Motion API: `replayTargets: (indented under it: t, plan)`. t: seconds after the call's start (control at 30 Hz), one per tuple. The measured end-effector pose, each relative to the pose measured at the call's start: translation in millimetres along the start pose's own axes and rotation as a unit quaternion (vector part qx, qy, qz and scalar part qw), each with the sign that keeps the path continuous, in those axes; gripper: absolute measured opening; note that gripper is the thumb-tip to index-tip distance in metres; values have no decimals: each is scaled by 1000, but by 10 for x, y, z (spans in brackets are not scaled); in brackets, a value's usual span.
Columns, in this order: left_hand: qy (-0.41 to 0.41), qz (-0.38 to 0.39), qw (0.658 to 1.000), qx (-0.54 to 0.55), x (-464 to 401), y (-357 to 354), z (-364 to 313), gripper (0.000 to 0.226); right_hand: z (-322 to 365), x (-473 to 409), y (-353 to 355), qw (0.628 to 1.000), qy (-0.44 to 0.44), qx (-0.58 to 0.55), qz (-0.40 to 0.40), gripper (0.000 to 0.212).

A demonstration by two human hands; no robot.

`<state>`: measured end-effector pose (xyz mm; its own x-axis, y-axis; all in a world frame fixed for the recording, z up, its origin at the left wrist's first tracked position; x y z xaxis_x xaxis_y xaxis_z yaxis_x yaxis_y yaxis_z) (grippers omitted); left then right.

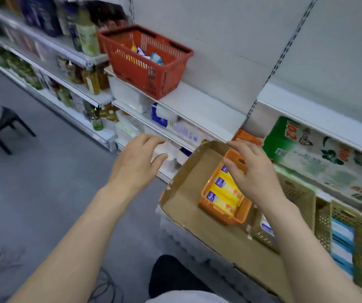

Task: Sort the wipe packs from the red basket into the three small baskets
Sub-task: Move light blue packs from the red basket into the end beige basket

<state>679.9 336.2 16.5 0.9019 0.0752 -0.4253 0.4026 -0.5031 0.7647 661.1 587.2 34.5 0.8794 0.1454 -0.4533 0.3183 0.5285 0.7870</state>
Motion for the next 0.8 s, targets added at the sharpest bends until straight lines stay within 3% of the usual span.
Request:
replayTargets:
  t: [0.23, 0.5, 0.8]
  plan:
    - [-6, -16, 1000, 1, -1032, 112, 1239, 36, 620, -1155, -1074, 1000, 4, -7, -4, 41]
    - [-20, 47, 998, -20, -2638, 216, 2377, 44, 1213, -2713, -1991, 998, -54, -19, 2, 41]
    - [-64, 51, 997, 7, -4326, -155, 3300, 42, 1316, -4161, -2701, 994, -99, 12, -43, 40]
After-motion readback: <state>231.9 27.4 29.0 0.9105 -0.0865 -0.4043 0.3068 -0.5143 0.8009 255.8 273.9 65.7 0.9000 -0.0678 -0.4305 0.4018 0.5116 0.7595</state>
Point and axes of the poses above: each hand's wrist, its own x-axis away from the middle knuckle, its own y-axis out of the back of the hand, z = x × y, the point moved 10 cm from there along -x, towards the middle knuckle, and after that the axes turned 10 degrees about -z, right-handed, at the moved point
